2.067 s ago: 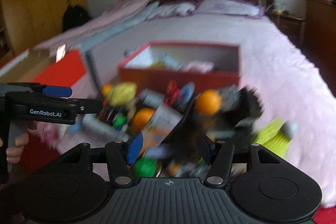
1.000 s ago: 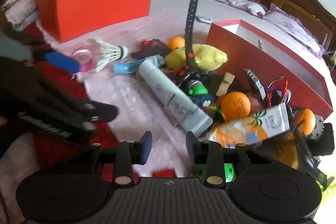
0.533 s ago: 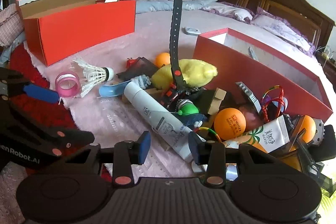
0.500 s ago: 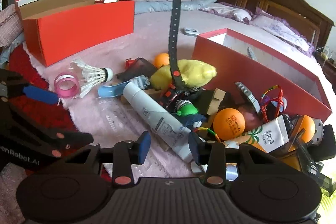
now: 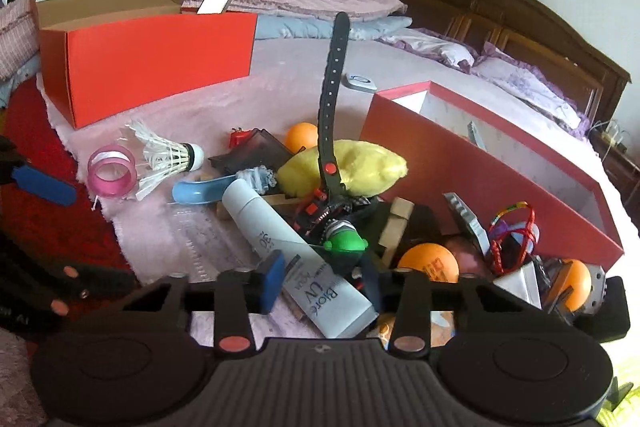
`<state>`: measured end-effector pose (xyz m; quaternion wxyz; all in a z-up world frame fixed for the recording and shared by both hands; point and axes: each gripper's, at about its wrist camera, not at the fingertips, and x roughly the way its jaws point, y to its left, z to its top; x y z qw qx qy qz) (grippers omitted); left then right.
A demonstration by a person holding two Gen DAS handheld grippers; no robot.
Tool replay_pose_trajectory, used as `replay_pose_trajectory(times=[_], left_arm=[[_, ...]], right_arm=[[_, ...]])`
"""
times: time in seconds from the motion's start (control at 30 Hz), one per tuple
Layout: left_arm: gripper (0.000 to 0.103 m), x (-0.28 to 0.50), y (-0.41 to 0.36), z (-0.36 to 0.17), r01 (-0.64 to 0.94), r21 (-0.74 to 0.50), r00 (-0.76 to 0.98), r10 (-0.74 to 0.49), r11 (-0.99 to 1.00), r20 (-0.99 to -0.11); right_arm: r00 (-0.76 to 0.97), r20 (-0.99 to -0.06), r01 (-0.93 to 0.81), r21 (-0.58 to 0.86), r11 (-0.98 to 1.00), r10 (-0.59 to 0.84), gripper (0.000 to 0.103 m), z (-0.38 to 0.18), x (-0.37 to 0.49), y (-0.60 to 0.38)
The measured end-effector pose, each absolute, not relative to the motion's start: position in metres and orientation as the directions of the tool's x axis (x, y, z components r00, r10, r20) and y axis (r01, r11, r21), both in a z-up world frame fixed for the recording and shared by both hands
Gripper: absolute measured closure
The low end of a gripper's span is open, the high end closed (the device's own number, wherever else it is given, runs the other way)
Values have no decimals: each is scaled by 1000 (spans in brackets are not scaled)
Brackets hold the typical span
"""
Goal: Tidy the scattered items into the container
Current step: 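Move both tools back to the pile, right tool toward the white sunscreen tube, then grasp the clear plastic ruler with the left tool while the right tool reaches into the pile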
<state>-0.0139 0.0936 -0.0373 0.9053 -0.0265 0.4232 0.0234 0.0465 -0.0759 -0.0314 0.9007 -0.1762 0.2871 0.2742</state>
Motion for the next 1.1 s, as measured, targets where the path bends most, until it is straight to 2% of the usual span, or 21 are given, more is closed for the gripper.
replay_pose_trajectory(times=[0.03,0.1,0.27,0.3,0.4,0.6,0.73,0.77,0.8,0.83,1.1], left_arm=[[7,-14,93,-37,-61,-25,641,20,998,-767],[7,-14,91,-37,-56,-20,641,20,998,-767],[7,-14,91,-38,-60,-15,638,27,998,-769],[7,-14,92,-38,-63,-17,638,27,998,-770],[7,-15,93,-39,-69,-22,636,27,997,-772],[7,-15,93,-39,-69,-18,633,30,997,-773],[7,-15,94,-39,-74,-18,633,33,997,-773],[7,-14,94,-39,-76,-17,633,35,997,-773],[7,-14,95,-40,-77,-15,631,37,997,-775],[7,-14,95,-40,-77,-14,631,38,997,-775],[7,-12,89,-40,-41,-6,631,21,999,-775]], right_arm=[[680,-613,-598,-147,788,401,83,-30,46,-79],[665,-615,-605,-110,788,425,93,-27,44,-83],[628,-615,-666,-107,738,477,95,-21,28,-83],[621,-622,-673,-113,731,476,94,-21,25,-83],[604,-641,-668,-84,739,474,78,-23,23,-84],[509,-713,-598,111,794,482,73,-40,54,-95],[457,-713,-557,237,796,532,69,-45,72,-95],[454,-708,-558,247,792,541,73,-46,73,-94],[456,-702,-563,249,788,547,86,-46,73,-93],[466,-692,-571,241,785,552,93,-44,72,-92],[527,-651,-680,62,730,546,101,-21,16,-111]])
